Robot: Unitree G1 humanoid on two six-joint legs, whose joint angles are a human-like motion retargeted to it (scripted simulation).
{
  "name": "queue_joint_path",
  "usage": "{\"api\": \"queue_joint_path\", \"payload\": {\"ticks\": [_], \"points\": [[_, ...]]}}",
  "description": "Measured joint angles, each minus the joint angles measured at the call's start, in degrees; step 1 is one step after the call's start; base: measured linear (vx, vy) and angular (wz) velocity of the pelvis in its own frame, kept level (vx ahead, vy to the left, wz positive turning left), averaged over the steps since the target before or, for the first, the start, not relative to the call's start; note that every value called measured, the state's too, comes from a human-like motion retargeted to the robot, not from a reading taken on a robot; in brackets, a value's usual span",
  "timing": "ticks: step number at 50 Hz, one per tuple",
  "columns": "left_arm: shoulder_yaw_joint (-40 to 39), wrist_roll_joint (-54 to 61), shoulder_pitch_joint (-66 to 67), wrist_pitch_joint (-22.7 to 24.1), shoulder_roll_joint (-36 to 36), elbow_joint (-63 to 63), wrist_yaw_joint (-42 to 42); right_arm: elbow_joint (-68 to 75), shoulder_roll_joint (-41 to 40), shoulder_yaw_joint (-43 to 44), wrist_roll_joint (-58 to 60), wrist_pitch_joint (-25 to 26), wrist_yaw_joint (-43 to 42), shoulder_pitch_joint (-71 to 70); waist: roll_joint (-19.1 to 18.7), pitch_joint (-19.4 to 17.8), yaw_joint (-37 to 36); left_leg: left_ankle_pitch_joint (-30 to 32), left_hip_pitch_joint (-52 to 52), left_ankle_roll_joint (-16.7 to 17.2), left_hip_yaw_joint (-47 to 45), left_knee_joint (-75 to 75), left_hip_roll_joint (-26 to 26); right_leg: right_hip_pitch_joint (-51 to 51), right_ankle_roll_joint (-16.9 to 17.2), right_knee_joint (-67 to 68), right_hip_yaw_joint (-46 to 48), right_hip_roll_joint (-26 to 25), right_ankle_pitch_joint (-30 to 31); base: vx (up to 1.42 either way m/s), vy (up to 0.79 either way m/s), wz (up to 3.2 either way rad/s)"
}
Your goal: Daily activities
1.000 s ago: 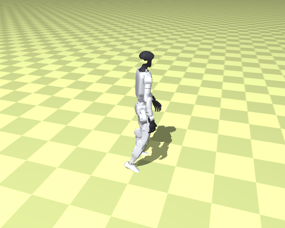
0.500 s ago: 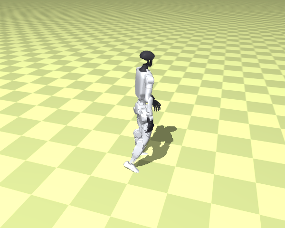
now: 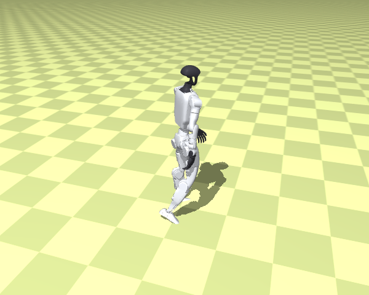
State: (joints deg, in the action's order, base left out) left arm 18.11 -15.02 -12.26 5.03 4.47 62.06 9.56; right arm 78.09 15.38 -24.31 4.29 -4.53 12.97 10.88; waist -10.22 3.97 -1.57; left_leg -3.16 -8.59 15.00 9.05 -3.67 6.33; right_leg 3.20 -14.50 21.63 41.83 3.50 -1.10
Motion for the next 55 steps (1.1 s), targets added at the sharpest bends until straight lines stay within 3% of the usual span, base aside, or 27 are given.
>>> {"api": "queue_joint_path", "payload": {"ticks": [32, 35, 36, 37, 38, 40, 46, 55], "points": [[0.91, 1.04, 4.68, -0.42, 5.76, 0.06, 1.84, -2.38, -6.79, -3.11, 1.04, 0.71, 3.79, -2.35, 1.58, 1.88, 1.08, 2.36, 0.49, 0.0, 2.78, -0.37, -2.04, 4.5, -0.1, 1.76, 4.44, -2.6, 6.99, -0.01, 0.0, 0.41], [0.82, 1.26, 4.64, -0.31, 6.01, -0.3, 1.83, -2.9, -7.18, -3.06, 1.44, 0.55, 3.83, -2.72, 2.06, 2.04, 1.73, 3.39, 0.76, 0.0, -3.18, 0.17, -0.08, 5.19, -0.05, 1.51, 6.6, -2.94, 8.11, -0.04, -0.06, 1.1], [0.71, 1.32, 4.5, -0.29, 6.11, -0.44, 1.86, -3.1, -7.31, -3.01, 1.59, 0.5, 3.75, -2.93, 2.43, 2.26, 2.36, 3.42, 0.98, -0.27, -11.61, 1.43, 3.15, 5.28, 0.07, 1.33, 8.3, -3.03, 8.57, -0.02, -0.16, 1.89], [0.67, 1.35, 4.34, -0.26, 6.16, -0.57, 1.88, -3.3, -7.38, -2.89, 1.7, 0.44, 3.67, -3.16, 2.92, 2.62, 3.18, 2.76, 1.48, -2.25, -21.2, 2.66, 5.94, 5.28, 0.37, 1.09, 10.08, -2.94, 9.05, -0.01, -0.11, 2.51], [0.77, 1.33, 4.14, -0.22, 6.1, -0.69, 1.89, -3.51, -7.33, -2.63, 1.73, 0.39, 3.57, -3.44, 3.65, 3.25, 4.39, 0.7, 2.53, -7.65, -33.09, 3.86, 7.83, 5.09, 1.04, 0.75, 12.04, -2.5, 9.57, -0.03, 0.0, 2.48], [0.8, 1.33, 4.22, -0.17, 6.01, -0.7, 2.0, -4.04, -7.01, -2.3, 1.81, 0.26, 3.27, -4.15, 4.89, 4.08, 5.35, -4.46, 4.95, -13.74, -44.0, 5.35, 9.03, 4.97, 1.25, 0.4, 14.1, -1.7, 10.44, -0.04, 0.1, 1.69], [1.55, 0.96, 10.21, -0.75, 8.62, 2.09, 2.04, -7.98, -2.8, -0.29, 1.59, -0.09, 0.52, -13.08, 5.81, 2.93, 5.09, -13.97, 7.29, -13.98, -40.48, 16.1, 11.93, 6.78, 2.31, 2.73, 13.5, -0.46, 13.32, -0.03, 0.13, 0.73], [2.44, -0.07, 9.88, -1.77, 7.84, 6.22, 3.91, -7.86, -2.23, 1.49, -1.32, 0.62, -1.42, -15.35, 3.26, 1.25, 5.43, -17.64, 8.59, -12.73, -38.63, 15.1, 10.74, 7.77, 5.04, 6.43, 13.68, 1.75, 19.25, -0.03, 0.25, 0.94]]}}
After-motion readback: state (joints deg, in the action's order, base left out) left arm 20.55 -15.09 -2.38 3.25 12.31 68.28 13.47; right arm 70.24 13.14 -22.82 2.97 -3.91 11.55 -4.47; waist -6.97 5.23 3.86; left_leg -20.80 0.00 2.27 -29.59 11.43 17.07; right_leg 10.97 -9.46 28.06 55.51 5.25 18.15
